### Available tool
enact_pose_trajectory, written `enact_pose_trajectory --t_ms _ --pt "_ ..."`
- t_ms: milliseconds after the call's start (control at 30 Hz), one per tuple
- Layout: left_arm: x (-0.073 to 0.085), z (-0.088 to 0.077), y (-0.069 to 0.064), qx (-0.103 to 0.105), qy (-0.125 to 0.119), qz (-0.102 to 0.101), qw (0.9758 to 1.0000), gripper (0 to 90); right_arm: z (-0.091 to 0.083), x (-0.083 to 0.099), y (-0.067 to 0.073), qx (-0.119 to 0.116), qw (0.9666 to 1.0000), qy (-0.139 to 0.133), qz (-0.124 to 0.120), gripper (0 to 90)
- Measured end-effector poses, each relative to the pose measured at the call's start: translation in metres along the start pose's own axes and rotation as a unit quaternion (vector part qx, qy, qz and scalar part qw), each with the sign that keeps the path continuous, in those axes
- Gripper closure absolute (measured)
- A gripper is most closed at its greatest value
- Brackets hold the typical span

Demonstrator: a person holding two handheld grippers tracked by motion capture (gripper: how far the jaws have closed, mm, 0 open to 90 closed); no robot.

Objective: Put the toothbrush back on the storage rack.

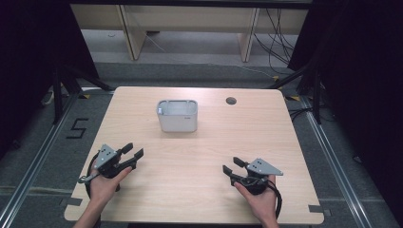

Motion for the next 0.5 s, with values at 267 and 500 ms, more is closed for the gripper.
enact_pose_trajectory --t_ms 267,500 --pt "0.013 -0.001 0.001 -0.002 -0.01 -0.001 0.9999 43.9 0.001 0.003 0.003 -0.002 0.9997 0.004 0.022 44.1" --pt "0.014 -0.004 -0.001 -0.014 -0.018 0.01 0.9997 43.7 0.001 0.003 0.002 -0.004 0.9999 0.006 0.015 44.1"
Point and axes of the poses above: each handheld gripper's, and its own axes: z roughly forward along the jaws, x roughly out of its underside, y roughly to its left, the point moved 1 cm from there along z, roughly forward along the jaws, and after that the axes turned 12 degrees about z, right-handed, at the moved point
